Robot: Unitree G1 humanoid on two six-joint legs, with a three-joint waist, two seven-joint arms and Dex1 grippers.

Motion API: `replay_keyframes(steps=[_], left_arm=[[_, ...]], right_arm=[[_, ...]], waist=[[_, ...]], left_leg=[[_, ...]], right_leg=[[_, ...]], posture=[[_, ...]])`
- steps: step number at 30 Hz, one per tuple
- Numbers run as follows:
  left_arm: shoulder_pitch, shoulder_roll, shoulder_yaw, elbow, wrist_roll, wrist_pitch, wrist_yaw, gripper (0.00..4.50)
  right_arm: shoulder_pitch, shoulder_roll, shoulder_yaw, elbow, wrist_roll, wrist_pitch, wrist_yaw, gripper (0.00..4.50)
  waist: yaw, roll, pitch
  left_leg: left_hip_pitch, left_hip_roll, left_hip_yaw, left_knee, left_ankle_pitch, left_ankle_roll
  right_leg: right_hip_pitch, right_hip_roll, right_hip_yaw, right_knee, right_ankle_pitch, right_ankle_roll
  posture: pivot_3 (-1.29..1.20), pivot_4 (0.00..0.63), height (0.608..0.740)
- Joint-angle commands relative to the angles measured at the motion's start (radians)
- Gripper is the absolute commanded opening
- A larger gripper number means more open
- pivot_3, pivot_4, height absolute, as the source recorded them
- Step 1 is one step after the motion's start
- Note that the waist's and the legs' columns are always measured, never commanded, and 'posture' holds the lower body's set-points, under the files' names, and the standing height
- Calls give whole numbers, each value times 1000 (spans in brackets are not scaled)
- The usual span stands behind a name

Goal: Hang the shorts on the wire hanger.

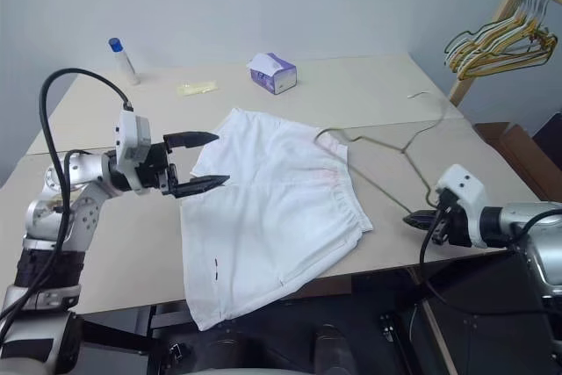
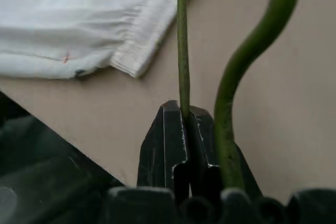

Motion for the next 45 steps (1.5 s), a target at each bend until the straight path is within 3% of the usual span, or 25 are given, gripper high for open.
replay_keyframes(steps=[1,4,10,23,31,36,45], left_arm=[[14,24,26,-76,-53,38,-6,4456],[26,42,26,-108,-61,73,11,4456],[68,73,24,-155,-62,85,6,4456],[86,73,32,-177,-68,84,30,4456],[94,76,34,-194,-73,89,38,4456],[104,83,45,-208,-75,91,43,4456],[132,78,49,-236,-72,88,60,4456]], right_arm=[[-81,19,-33,85,64,209,-51,0],[-198,56,37,233,37,360,-108,0],[-264,57,109,294,44,384,-58,0],[-284,46,181,328,27,303,71,0],[-429,96,298,548,-83,180,116,0],[-478,88,370,606,-124,132,232,0],[-631,173,394,864,-235,12,240,0]], waist=[[-2,1,-1],[-6,2,-1],[-3,4,-2],[10,4,-2],[9,4,-2],[14,4,-2],[15,4,-2]], left_leg=[[0,0,0,0,0,0],[1,-1,0,0,-1,1],[1,-1,0,-1,-1,2],[1,-1,0,-1,-2,2],[2,-1,0,-1,-2,2],[1,-1,-1,-1,-2,2],[2,-1,0,-1,-2,2]], right_leg=[[0,0,0,0,0,0],[1,0,1,0,0,0],[2,0,1,-1,0,1],[2,0,1,-1,0,1],[2,0,1,-1,0,1],[2,0,0,-2,-1,1],[2,0,0,-1,-1,1]], posture=[[46,28,740],[52,30,740],[79,37,740],[93,44,740],[120,49,740],[136,49,740],[149,48,740]])
